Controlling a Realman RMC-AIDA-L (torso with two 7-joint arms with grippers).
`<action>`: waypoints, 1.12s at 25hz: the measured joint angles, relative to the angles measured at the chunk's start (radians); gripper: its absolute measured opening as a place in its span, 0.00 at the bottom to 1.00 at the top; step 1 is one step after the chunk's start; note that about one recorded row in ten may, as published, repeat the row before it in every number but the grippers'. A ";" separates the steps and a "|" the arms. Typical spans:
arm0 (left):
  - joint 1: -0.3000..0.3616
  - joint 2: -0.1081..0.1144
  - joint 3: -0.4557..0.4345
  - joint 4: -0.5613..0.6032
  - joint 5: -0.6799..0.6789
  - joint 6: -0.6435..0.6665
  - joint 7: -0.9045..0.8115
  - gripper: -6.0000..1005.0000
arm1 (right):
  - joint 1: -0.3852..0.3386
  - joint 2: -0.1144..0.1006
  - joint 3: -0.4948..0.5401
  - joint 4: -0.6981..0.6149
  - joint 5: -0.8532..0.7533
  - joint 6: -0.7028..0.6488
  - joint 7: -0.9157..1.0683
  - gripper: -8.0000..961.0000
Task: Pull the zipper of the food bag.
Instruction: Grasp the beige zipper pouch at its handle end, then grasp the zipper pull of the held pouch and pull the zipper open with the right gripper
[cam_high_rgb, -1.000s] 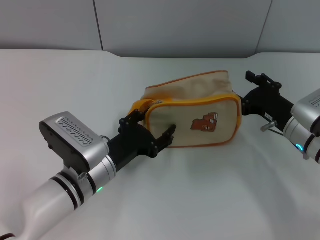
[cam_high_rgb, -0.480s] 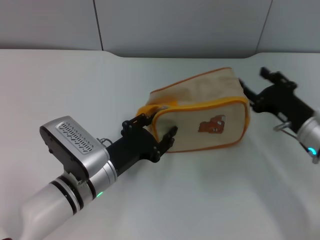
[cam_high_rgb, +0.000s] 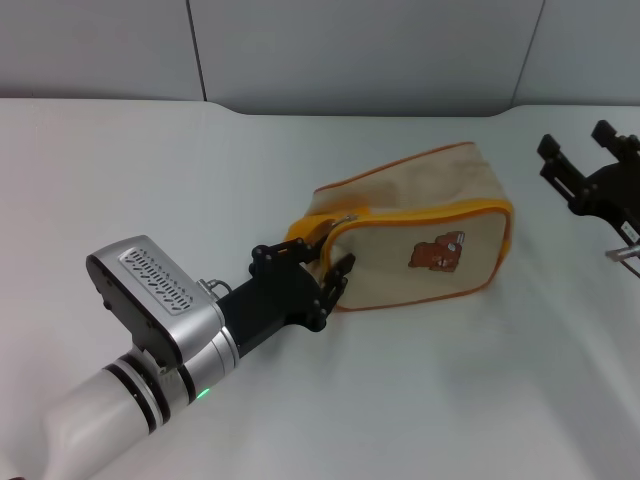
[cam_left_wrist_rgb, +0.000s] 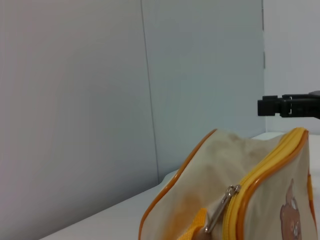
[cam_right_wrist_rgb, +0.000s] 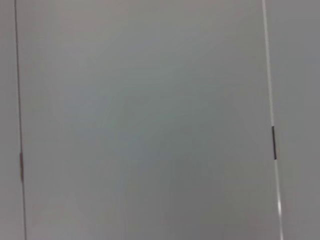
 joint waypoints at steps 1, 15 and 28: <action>0.000 0.000 0.000 0.000 0.000 0.000 0.000 0.32 | 0.000 0.000 0.000 0.000 0.000 0.000 0.000 0.80; 0.012 0.000 -0.001 -0.001 0.032 0.080 0.001 0.22 | -0.059 -0.002 0.011 -0.002 0.034 -0.122 0.002 0.78; -0.008 0.007 -0.012 0.073 0.072 0.322 0.118 0.14 | -0.092 -0.001 -0.017 -0.013 0.011 -0.254 -0.006 0.77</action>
